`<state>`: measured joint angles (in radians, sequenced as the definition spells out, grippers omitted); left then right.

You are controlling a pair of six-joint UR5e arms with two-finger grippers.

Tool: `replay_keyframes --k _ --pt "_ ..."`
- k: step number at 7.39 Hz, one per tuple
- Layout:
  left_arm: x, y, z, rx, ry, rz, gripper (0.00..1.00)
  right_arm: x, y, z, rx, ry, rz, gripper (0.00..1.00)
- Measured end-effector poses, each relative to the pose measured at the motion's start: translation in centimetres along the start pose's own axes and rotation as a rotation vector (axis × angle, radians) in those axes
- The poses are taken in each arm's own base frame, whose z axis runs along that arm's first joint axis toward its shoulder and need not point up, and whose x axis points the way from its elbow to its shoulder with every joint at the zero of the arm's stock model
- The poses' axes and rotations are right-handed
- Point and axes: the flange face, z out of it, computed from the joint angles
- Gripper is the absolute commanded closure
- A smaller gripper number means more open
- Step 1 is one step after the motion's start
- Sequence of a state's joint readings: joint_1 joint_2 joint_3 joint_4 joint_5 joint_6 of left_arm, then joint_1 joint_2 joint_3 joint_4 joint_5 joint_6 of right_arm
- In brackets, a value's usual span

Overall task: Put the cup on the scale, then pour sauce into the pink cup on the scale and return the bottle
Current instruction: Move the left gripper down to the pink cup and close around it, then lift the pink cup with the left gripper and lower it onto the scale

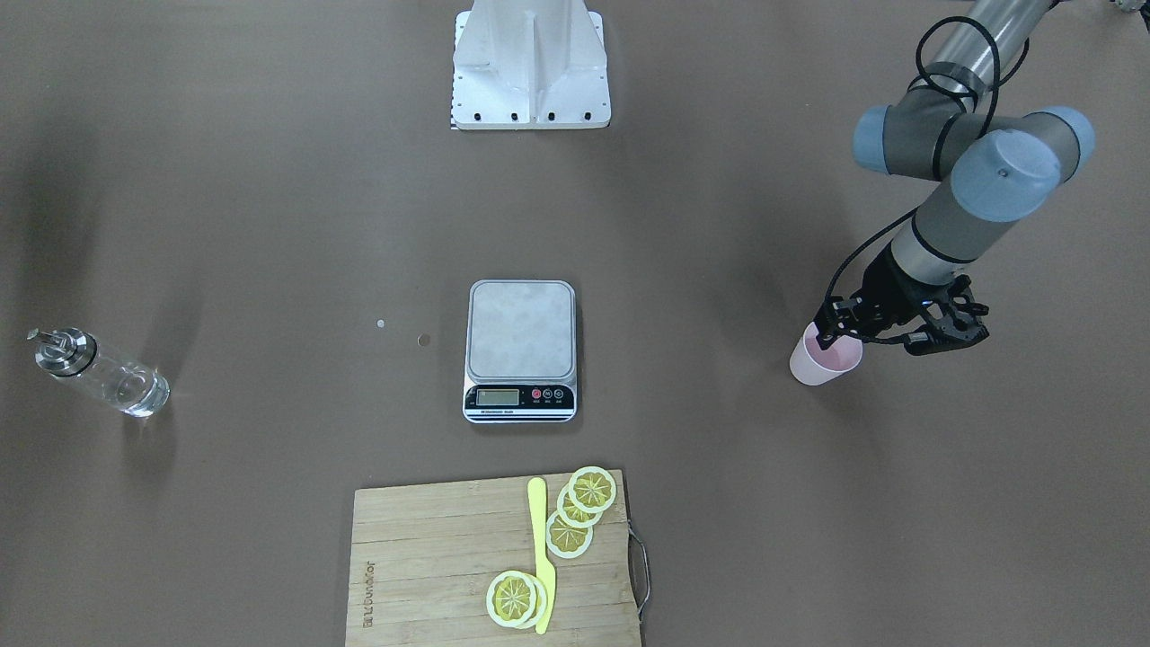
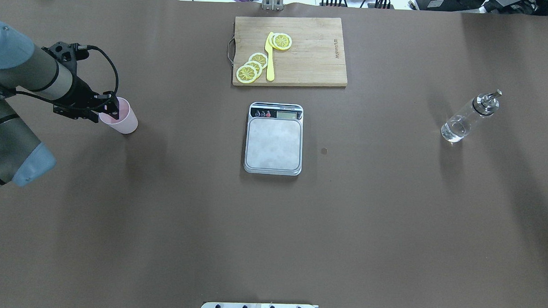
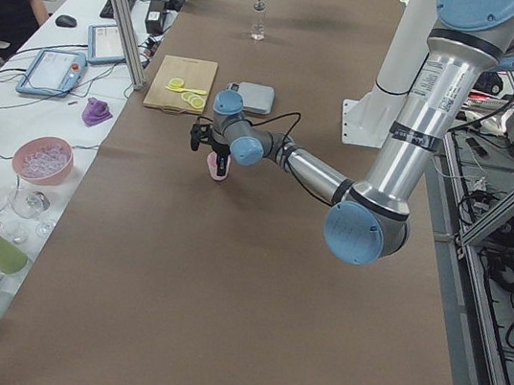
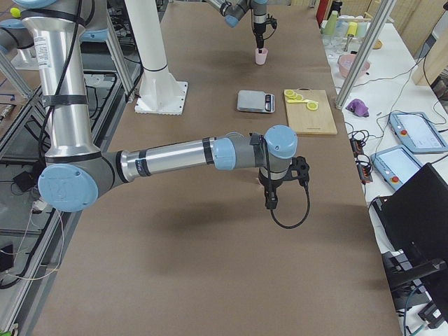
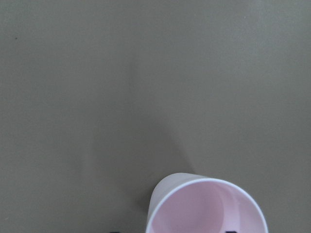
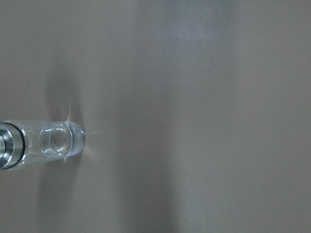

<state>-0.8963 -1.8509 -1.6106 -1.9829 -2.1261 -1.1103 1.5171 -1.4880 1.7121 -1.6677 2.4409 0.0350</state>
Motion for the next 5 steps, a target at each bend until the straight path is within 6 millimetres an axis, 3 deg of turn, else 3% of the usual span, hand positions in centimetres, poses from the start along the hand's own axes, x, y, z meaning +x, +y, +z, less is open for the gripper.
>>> replay_keyframes --k 1,2,3,5 --pt "-0.32 0.11 0.12 -0.002 -0.004 0.001 0.65 -0.06 0.01 -0.04 0.000 -0.001 0.000 0.00" --pt "-0.50 0.17 0.16 -0.003 -0.005 0.001 0.78 -0.11 0.05 -0.08 0.000 -0.001 0.000 0.00" --pt "-0.50 0.26 0.04 -0.002 -0.004 0.003 0.98 -0.12 0.07 -0.10 0.000 0.000 0.000 0.00" --pt "-0.08 0.46 -0.53 0.002 0.007 0.007 1.00 -0.03 0.18 -0.03 -0.001 0.001 0.001 0.00"
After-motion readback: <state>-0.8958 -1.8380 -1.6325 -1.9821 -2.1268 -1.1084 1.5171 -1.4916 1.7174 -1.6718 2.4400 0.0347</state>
